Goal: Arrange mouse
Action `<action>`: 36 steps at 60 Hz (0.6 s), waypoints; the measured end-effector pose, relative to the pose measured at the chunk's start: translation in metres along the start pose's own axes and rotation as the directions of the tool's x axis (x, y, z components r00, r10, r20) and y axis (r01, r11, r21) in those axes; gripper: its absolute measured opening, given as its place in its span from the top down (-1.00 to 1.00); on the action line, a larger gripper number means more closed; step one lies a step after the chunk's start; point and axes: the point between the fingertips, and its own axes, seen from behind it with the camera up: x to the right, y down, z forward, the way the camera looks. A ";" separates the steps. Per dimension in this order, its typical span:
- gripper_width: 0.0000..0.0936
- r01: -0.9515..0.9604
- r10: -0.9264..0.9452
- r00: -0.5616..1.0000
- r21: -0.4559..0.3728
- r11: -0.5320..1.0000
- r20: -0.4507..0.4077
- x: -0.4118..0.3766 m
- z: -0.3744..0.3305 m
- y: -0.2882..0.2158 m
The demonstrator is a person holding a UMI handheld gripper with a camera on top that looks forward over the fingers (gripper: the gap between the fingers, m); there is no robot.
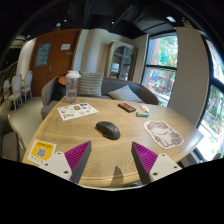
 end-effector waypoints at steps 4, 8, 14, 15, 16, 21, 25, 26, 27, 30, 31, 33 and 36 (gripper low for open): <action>-0.78 -0.001 0.001 1.000 -0.011 1.000 0.007 0.002 0.006 0.001; -0.79 -0.007 0.007 1.000 -0.015 1.000 0.014 0.009 0.025 0.000; -0.78 -0.013 0.013 1.000 -0.037 0.999 0.006 0.015 0.047 0.007; -0.78 -0.010 0.011 1.000 -0.045 0.999 0.007 0.015 0.051 0.008; -0.78 -0.008 0.009 1.000 -0.053 0.999 0.009 0.015 0.055 0.009; -0.79 -0.011 0.014 0.999 -0.073 0.997 0.036 0.010 0.077 0.010; -0.79 -0.021 0.025 0.998 -0.077 0.997 0.062 0.007 0.095 0.003; -0.79 -0.022 0.027 0.997 -0.077 0.997 0.066 0.006 0.097 0.000; -0.79 -0.023 0.028 0.997 -0.077 0.997 0.067 0.007 0.104 -0.002; -0.79 -0.017 0.024 0.997 -0.098 0.995 0.073 0.009 0.118 -0.004; -0.78 -0.015 0.022 0.997 -0.104 0.994 0.073 0.010 0.123 -0.005; -0.79 -0.011 0.020 0.997 -0.112 0.994 0.074 0.012 0.131 -0.008; -0.79 -0.009 0.019 0.997 -0.122 0.992 0.080 0.013 0.148 -0.011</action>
